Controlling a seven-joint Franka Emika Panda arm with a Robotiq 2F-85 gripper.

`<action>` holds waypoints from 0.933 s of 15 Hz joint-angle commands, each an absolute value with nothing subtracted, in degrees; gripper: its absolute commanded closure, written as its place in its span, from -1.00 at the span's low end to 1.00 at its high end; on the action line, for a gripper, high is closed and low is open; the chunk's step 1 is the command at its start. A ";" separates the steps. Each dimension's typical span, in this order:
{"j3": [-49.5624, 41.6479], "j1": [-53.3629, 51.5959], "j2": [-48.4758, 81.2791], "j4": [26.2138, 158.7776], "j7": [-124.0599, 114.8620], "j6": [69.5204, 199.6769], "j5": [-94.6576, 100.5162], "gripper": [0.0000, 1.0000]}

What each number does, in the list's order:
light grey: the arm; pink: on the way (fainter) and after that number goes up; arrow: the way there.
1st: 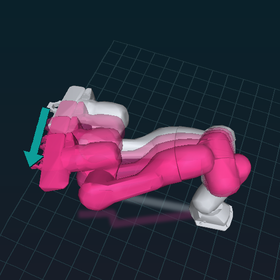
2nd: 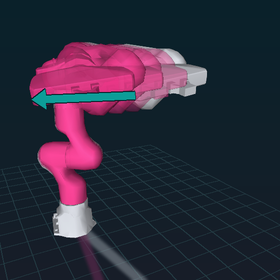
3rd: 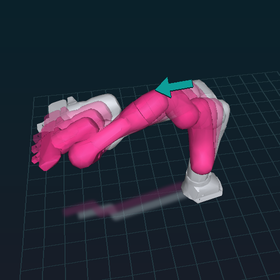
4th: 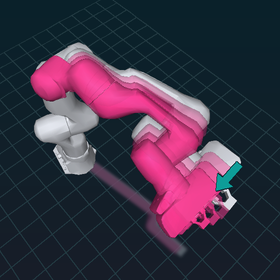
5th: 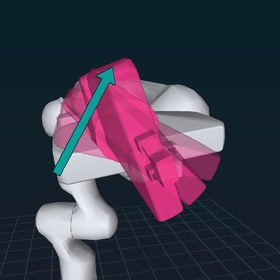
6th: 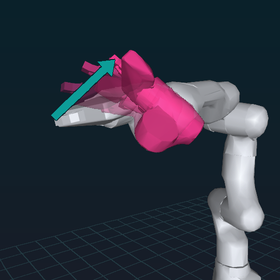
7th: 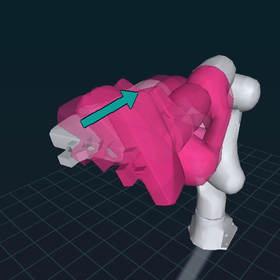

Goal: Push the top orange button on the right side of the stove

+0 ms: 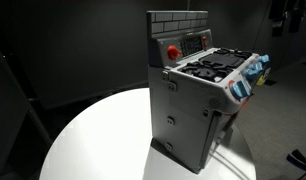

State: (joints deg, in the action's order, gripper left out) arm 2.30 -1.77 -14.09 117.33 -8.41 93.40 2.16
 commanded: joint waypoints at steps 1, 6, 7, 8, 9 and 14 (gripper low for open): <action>2.43 -1.79 -21.29 124.99 -6.99 99.16 1.85 -1.00; 2.21 -1.70 -25.39 130.30 -5.89 103.83 1.51 -1.00; 2.18 -1.70 -25.89 130.99 -5.80 104.37 1.46 -1.00; 2.14 -1.70 -26.15 131.45 -5.69 104.57 1.40 -1.00; 2.03 -1.69 -26.12 131.68 -5.49 104.49 1.23 -1.00; 2.55 -1.42 -24.67 130.71 -6.58 103.37 1.95 -1.00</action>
State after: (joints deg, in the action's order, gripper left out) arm 2.24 -1.77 -24.70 130.84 -6.70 103.52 2.08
